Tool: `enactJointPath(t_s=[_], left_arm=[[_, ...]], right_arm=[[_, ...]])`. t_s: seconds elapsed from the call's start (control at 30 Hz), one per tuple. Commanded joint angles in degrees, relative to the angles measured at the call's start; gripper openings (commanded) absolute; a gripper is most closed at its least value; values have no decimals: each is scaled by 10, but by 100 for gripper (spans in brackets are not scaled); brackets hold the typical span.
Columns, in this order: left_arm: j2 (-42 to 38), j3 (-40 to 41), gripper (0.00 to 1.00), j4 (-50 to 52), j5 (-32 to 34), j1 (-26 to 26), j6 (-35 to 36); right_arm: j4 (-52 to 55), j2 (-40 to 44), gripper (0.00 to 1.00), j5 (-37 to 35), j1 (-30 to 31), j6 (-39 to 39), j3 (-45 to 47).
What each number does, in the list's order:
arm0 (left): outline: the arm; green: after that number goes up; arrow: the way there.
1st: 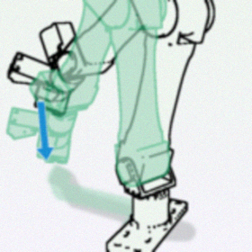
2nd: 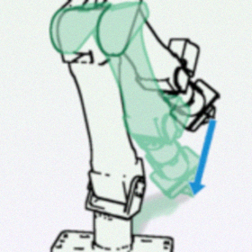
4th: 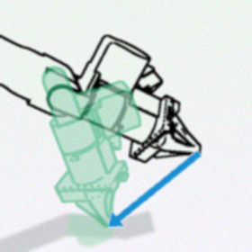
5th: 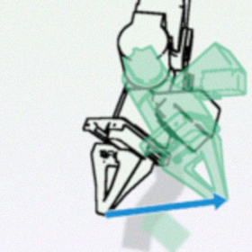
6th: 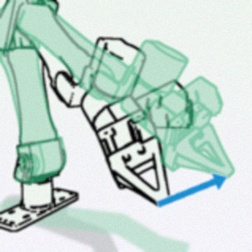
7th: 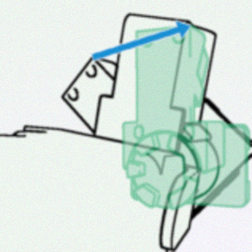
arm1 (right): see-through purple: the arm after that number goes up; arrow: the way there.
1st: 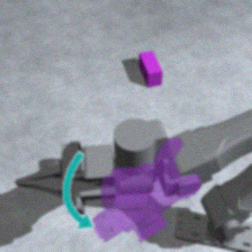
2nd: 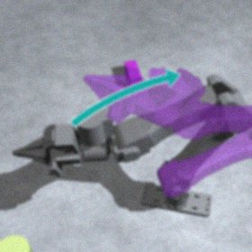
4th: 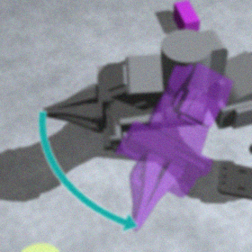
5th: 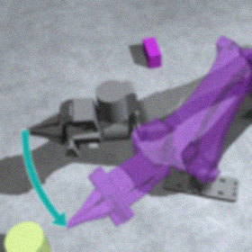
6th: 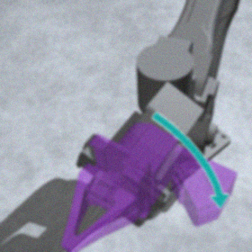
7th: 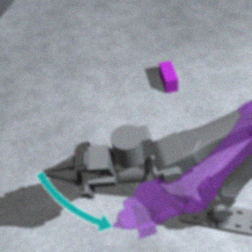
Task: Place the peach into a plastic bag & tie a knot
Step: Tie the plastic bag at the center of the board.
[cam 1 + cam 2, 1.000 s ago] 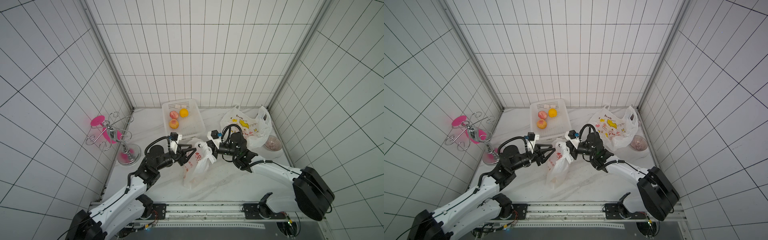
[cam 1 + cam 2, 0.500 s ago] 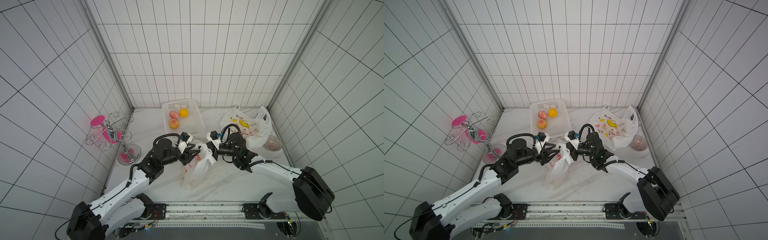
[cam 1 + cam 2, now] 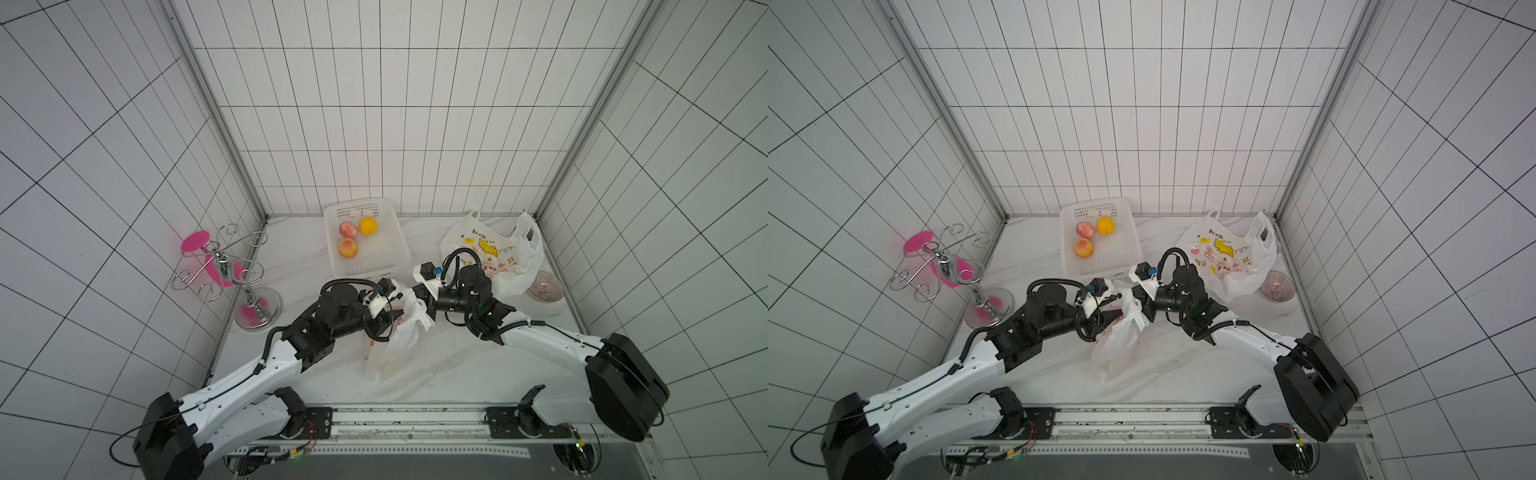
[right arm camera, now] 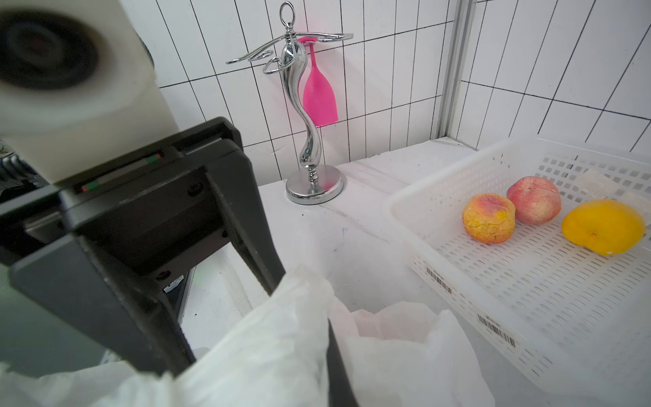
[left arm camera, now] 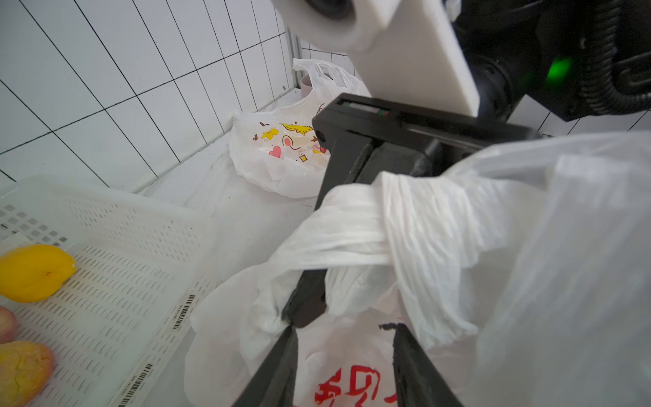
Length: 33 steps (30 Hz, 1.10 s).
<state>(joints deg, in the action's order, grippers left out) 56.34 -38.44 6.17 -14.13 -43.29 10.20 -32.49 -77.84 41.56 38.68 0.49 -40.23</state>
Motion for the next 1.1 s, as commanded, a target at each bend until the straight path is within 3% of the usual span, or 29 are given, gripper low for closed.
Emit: enactJointPath(t_s=[0.0, 0.23, 0.77, 0.93, 1.07], left_arm=[[-2, -19, 49, -31, 43, -14, 33], [-8, -17, 57, -46, 104, -49, 61], [26, -27, 52, -74, 82, -50, 67], [33, -31, 42, -74, 69, -50, 64], [33, -32, 22, -76, 61, -50, 61]], right_arm=[[7, -3, 2, 16, 6, 6, -64], [16, -3, 2, 16, 8, 10, -66], [29, -2, 1, 21, 21, 23, -71], [30, -3, 1, 22, 26, 25, -71], [32, -5, 1, 23, 29, 26, -71]])
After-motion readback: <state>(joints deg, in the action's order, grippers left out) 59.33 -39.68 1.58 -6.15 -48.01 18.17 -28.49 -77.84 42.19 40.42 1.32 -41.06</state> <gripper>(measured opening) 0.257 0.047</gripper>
